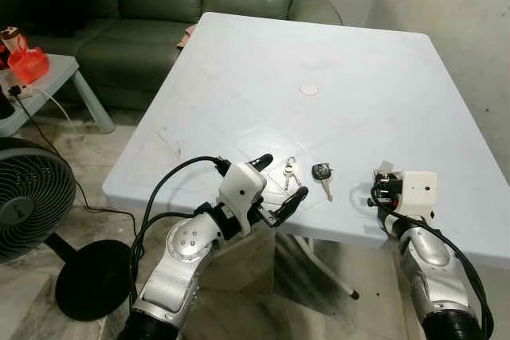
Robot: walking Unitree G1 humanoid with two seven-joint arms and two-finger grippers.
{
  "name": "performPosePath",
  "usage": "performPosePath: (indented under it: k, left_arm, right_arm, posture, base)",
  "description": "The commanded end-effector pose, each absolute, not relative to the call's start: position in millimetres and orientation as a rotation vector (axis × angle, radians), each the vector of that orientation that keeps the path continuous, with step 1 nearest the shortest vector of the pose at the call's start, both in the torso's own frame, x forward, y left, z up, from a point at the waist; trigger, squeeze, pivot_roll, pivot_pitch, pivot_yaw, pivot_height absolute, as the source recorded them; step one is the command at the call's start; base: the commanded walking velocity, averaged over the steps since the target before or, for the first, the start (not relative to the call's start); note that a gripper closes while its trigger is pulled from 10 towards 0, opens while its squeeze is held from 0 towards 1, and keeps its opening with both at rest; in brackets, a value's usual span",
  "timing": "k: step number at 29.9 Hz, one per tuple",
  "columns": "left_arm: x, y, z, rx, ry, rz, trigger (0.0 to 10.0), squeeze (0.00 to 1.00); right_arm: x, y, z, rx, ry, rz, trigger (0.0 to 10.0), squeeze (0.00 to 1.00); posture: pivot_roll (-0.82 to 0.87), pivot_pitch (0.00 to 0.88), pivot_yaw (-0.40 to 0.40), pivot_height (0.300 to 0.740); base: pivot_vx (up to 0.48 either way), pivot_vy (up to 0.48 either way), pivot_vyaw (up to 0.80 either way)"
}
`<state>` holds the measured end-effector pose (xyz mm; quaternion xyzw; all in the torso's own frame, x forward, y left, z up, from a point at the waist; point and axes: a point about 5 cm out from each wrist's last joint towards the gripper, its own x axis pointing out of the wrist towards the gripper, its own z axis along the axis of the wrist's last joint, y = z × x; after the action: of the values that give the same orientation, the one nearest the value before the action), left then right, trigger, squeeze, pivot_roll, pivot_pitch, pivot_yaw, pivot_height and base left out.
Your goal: Hang keys on a hook
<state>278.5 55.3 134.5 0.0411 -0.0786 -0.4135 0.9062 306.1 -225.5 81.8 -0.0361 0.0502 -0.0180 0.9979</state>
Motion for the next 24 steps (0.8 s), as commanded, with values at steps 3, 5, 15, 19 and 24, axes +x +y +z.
performPosePath:
  k: [3, 5, 15, 19, 24]
  left_arm:
    - [279, 55, 137, 0.110, -0.175, -0.854, 10.0, 0.00]
    - [280, 55, 137, 0.109, -0.175, -0.850, 10.0, 0.00]
    - [282, 54, 138, 0.117, -0.185, -0.853, 10.0, 0.00]
    - [283, 53, 138, 0.120, -0.188, -0.858, 10.0, 0.00]
    - [286, 52, 138, 0.129, -0.190, -0.854, 10.0, 0.00]
  right_arm:
    - [297, -222, 64, -0.066, 0.185, -0.018, 10.0, 0.00]
    - [297, -223, 64, -0.063, 0.182, -0.027, 0.1, 0.00]
    - [297, -223, 71, -0.076, 0.157, -0.019, 0.0, 0.00]
    - [296, -223, 72, -0.079, 0.150, -0.025, 0.0, 0.00]
    - [295, -221, 76, -0.029, 0.142, -0.037, 0.0, 0.00]
  posture:
    - [-0.07, 0.117, 0.009, 0.727]
    - [-0.07, 0.117, 0.009, 0.727]
    - [-0.08, 0.094, 0.012, 0.727]
    - [-0.08, 0.088, 0.012, 0.727]
    - [-0.09, 0.081, 0.015, 0.727]
  base:
    - [0.000, 0.000, 0.00]
    - [0.000, 0.000, 0.00]
    - [0.000, 0.000, 0.00]
    - [0.000, 0.000, 0.00]
    - [0.000, 0.000, 0.00]
